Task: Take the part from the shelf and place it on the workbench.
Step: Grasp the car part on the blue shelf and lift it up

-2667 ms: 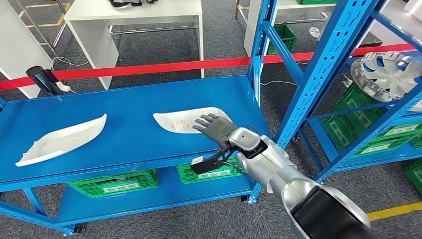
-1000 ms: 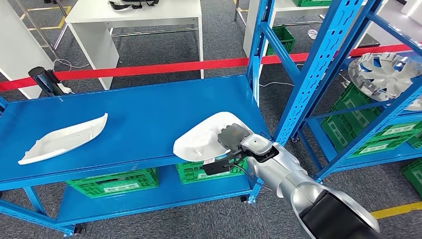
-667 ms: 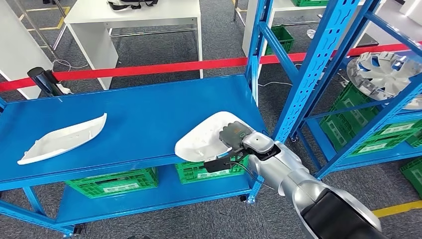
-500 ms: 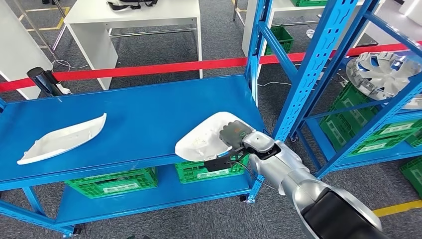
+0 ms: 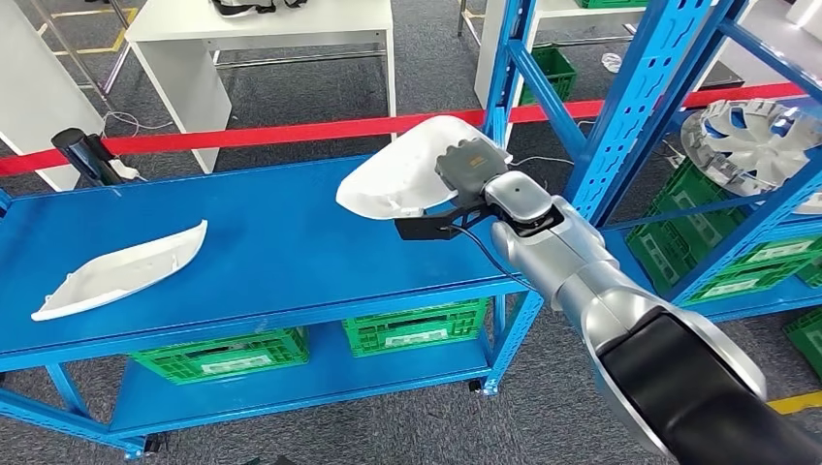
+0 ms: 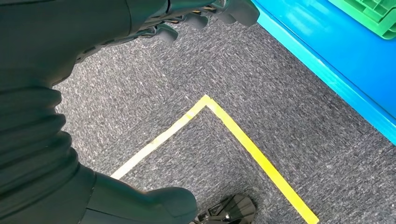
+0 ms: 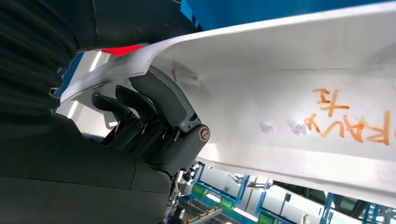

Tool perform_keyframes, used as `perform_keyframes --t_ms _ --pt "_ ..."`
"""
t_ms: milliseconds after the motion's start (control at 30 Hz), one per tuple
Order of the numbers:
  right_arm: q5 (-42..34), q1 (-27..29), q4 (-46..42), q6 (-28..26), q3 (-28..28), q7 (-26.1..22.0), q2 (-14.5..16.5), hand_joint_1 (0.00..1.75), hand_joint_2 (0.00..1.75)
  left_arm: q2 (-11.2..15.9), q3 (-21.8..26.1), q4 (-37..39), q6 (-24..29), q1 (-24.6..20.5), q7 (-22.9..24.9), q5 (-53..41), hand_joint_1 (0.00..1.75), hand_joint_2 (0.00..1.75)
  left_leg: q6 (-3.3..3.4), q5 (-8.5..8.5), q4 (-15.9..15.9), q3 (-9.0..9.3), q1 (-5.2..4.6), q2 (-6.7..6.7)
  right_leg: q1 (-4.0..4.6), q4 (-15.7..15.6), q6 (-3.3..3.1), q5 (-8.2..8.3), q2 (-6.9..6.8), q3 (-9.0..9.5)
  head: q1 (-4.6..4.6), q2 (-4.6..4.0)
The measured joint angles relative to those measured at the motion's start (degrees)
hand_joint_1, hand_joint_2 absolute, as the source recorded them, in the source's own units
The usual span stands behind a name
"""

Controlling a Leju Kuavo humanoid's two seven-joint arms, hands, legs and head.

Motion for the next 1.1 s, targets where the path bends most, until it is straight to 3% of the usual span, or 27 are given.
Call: perform_keyframes --t_ms 367,600,900,967,1067,1100 --pt "0.0 -1.7 -0.2 -2.2 -0.6 2.0 1.1 1.75 1.75 0.0 0.4 0.0 0.3 0.0 0.6 0.7 0.0 1.75 0.01 -0.06 0.0 -0.02 0.0 -0.03 0.0 0.0 -0.02 -0.06 -0.04 0.0 0.0 0.0" --pt "0.4 -4.2 -1.2 -4.3 -1.1 3.0 2.6 1.75 1.75 0.0 1.5 0.0 0.9 -0.1 4.8 1.7 0.0 1.75 0.02 -0.08 0.0 -0.03 -0.02 -0.01 -0.01 0.0 -0.01 -0.06 -0.02 -0.03 -0.01 0.0" --pt "1.7 -6.3 -4.1 -8.1 -1.2 1.6 6.4 1.75 1.75 0.1 2.3 0.0 2.7 -0.6 7.1 1.8 0.0 1.75 0.8 -0.14 -0.3 0.19 -0.28 0.04 -0.41 0.0 0.7 -0.23 -0.05 0.03 -0.04 0.0" --pt "1.8 -6.6 -4.5 -8.2 -1.2 1.6 6.8 1.75 1.75 0.0 2.4 -0.1 2.8 -0.8 7.2 1.8 0.0 1.75 1.22 0.17 -0.9 0.59 0.11 0.14 -0.46 2.4 1.22 -1.84 -0.09 -0.93 0.1 0.0" --pt "2.0 -6.7 -4.7 -8.5 -1.2 1.5 7.1 1.75 1.75 0.0 2.6 0.0 2.9 -1.0 7.2 1.8 0.0 1.75 1.41 0.3 -1.0 0.73 0.34 0.18 -0.99 13.0 2.02 -7.01 -0.15 -5.98 0.26 0.0" --pt "2.1 -6.6 -4.8 -8.9 -1.2 1.3 7.1 1.75 1.75 0.0 2.7 0.0 2.9 -1.0 7.3 1.8 0.0 1.75 1.35 0.27 -0.8 0.71 0.42 0.17 -1.23 15.7 2.25 -7.74 -0.16 -7.37 0.27 0.0"
